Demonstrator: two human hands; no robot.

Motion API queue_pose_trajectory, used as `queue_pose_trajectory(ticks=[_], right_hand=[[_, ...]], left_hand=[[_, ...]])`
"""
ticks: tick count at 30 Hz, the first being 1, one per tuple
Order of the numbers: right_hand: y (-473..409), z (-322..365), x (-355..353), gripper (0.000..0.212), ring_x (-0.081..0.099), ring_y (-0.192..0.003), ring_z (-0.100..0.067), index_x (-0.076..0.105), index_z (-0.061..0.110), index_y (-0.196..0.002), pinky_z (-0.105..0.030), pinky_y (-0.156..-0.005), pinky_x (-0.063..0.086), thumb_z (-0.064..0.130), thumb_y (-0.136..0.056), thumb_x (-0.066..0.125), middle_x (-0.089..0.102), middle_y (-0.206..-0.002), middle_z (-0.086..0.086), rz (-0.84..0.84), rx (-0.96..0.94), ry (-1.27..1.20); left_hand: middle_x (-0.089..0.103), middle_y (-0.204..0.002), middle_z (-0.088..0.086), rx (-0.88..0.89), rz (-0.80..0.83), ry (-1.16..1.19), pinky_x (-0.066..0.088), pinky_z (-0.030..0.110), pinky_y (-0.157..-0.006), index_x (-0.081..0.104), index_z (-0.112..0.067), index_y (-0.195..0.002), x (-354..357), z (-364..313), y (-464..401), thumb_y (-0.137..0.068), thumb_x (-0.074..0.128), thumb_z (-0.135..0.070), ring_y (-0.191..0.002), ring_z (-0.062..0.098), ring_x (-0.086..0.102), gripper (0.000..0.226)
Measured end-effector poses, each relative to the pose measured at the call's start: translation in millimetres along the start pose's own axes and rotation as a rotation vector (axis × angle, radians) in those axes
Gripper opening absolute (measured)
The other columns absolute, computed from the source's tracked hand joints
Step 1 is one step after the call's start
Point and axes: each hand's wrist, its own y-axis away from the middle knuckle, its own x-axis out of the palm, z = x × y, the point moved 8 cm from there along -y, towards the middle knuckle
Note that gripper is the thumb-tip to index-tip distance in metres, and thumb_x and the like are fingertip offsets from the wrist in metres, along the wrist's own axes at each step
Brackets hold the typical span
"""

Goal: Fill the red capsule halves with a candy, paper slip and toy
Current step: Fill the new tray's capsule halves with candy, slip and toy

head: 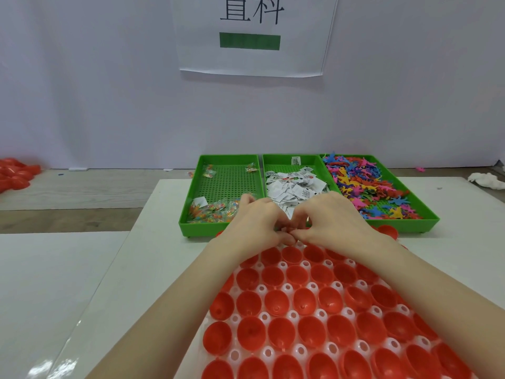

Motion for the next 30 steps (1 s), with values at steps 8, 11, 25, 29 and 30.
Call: queue_pose_trajectory(ticks=[8,11,25,29,30], right_hand=[[4,-24,1,0.024,0.059,-0.077,0.001,0.068,0.039,-0.085,-0.019,-0.064,0.045,0.043,-0.062,0.075,0.064,-0.072,0.023,0.183,0.136,-0.341],[4,-50,-14,0.013,0.060,-0.066,0.003,0.068,0.036,-0.074,-0.009,-0.057,0.045,0.036,-0.065,0.078,0.066,-0.068,0.019,0.025,0.209,-0.588],[15,-164,29,0.040,0.053,-0.113,-0.022,0.063,0.012,-0.118,-0.028,-0.086,0.037,0.026,-0.081,0.070,0.059,-0.126,-0.008,0.110,0.493,-0.254],[8,-163,25,0.025,0.054,-0.079,-0.015,0.071,0.003,-0.096,-0.024,-0.070,0.037,0.013,-0.073,0.076,0.068,-0.089,-0.008,-0.015,0.506,-0.300],[8,-164,24,0.023,0.053,-0.072,-0.014,0.071,0.003,-0.092,-0.024,-0.065,0.037,0.012,-0.072,0.077,0.065,-0.077,-0.003,-0.041,0.524,-0.319]], left_hand=[[0.051,-0.072,-0.013,0.002,0.004,-0.034,0.009,0.032,-0.067,0.068,-0.029,-0.096,1,2,0,-0.079,0.061,-0.052,-0.087,0.012,0.041,0.029],[0.057,-0.080,-0.015,0.014,-0.014,-0.044,0.009,0.033,-0.066,0.067,-0.030,-0.101,-4,1,2,-0.077,0.061,-0.058,-0.094,0.011,0.044,0.038],[0.066,-0.108,0.003,-0.576,0.067,-0.104,0.039,0.030,-0.079,0.061,-0.021,-0.105,-4,127,16,-0.088,0.046,-0.057,-0.106,0.024,0.058,0.043],[0.053,-0.058,-0.003,-0.569,-0.052,-0.015,0.030,0.023,-0.049,0.068,-0.012,-0.079,-10,119,9,-0.084,0.062,-0.042,-0.066,0.021,0.054,0.031],[0.053,-0.058,-0.002,-0.555,-0.088,-0.038,0.030,0.025,-0.050,0.068,-0.008,-0.078,-13,117,9,-0.083,0.064,-0.042,-0.064,0.020,0.052,0.034]])
